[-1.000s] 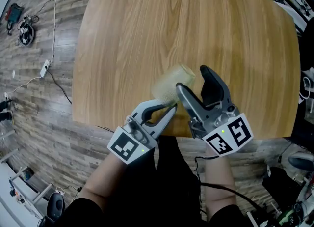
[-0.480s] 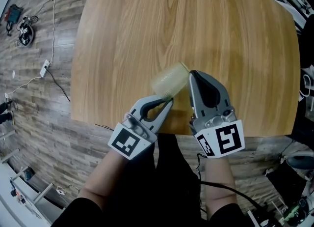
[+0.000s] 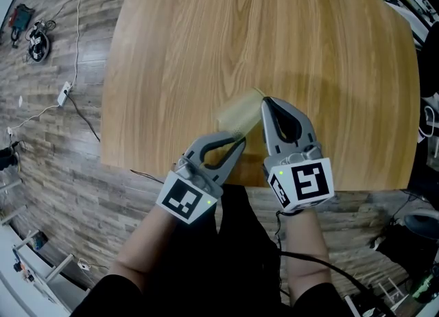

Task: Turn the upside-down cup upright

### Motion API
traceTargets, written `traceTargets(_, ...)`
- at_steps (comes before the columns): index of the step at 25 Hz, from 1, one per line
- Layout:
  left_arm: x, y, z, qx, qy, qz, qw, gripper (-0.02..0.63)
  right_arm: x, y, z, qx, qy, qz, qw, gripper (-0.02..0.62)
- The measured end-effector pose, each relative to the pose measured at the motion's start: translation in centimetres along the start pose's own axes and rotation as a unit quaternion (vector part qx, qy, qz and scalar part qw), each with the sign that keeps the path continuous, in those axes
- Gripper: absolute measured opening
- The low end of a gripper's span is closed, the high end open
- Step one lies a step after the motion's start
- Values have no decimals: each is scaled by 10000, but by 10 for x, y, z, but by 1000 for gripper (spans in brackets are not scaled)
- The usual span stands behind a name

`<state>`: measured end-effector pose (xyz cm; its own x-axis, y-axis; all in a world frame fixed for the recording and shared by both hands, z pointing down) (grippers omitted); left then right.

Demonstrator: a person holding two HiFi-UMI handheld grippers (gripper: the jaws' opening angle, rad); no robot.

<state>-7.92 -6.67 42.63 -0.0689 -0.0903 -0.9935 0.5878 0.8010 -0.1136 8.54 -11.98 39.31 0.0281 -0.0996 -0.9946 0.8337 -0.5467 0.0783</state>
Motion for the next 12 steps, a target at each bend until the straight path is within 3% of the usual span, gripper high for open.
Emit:
traceTargets(6, 4, 6, 5, -47, -669, 323, 9972, 20, -12, 3, -4, -155, -281, 124, 9994, 14)
traceTargets(12, -3, 0, 7, 109, -863, 348, 9956, 20, -17, 1, -11, -178, -323, 339, 9987, 15)
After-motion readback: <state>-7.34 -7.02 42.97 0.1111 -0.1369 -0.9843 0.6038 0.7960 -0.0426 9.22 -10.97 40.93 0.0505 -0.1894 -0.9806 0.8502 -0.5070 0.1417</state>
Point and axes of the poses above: the fingertips, and each gripper's own axes: z forward along the fingers, y to its right, x out of its top, the point moved 10 cm from there along -z, backward along the fingers, and after that the axes turned 15 degrees about y, right-handed, at the moved point
